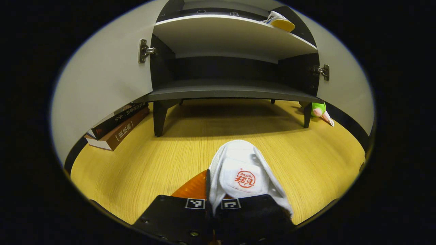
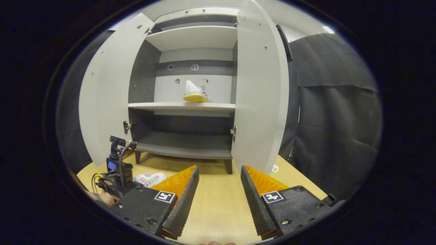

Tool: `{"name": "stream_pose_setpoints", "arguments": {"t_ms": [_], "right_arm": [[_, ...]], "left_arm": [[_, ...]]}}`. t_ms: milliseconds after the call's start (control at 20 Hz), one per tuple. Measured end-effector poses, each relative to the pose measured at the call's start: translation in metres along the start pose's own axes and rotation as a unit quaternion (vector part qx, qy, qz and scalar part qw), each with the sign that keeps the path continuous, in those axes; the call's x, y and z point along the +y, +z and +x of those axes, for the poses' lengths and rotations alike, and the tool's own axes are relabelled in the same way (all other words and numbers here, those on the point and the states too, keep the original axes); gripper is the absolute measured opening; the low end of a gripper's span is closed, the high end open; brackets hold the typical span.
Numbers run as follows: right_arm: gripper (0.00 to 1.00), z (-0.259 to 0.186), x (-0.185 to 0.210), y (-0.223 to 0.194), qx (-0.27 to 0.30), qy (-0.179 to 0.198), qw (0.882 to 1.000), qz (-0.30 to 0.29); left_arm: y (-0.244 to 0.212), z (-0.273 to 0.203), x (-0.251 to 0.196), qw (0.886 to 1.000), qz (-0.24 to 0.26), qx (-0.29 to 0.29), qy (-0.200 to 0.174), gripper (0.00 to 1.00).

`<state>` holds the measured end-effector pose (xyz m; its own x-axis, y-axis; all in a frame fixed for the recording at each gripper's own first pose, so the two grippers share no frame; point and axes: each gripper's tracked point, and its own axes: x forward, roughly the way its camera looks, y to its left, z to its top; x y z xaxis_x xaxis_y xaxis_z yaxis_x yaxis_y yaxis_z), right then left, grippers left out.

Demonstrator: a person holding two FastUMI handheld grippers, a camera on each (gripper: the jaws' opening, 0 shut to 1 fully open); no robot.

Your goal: Grab one shoe with the right hand and put it into the shoe cabinet, grab the other shoe with the left hand and put it into the shoe cabinet; then close the right door with the right hand and the left door with the left hand.

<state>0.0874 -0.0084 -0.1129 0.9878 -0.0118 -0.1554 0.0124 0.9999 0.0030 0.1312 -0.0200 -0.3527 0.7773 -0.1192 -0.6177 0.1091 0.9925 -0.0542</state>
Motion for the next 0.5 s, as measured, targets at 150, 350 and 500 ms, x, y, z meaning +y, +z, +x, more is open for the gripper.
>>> {"name": "stream_pose_setpoints", "arguments": {"t_ms": [150, 350, 500], "right_arm": [[0.78, 0.007, 0.004, 0.009, -0.009, 0.007, 1.000, -0.013], [0.78, 0.013, 0.014, 0.013, -0.016, 0.017, 1.000, -0.010], [0.78, 0.010, 0.023, 0.009, -0.012, 0.031, 0.999, -0.010]], "left_arm": [[0.010, -0.024, -0.002, 1.000, -0.001, -0.011, -0.004, 0.02], [0.056, -0.083, -0.006, 0.997, 0.001, -0.077, 0.023, 0.02], [0.108, -0.124, -0.019, 0.992, -0.026, -0.122, 0.000, 0.02]]}}
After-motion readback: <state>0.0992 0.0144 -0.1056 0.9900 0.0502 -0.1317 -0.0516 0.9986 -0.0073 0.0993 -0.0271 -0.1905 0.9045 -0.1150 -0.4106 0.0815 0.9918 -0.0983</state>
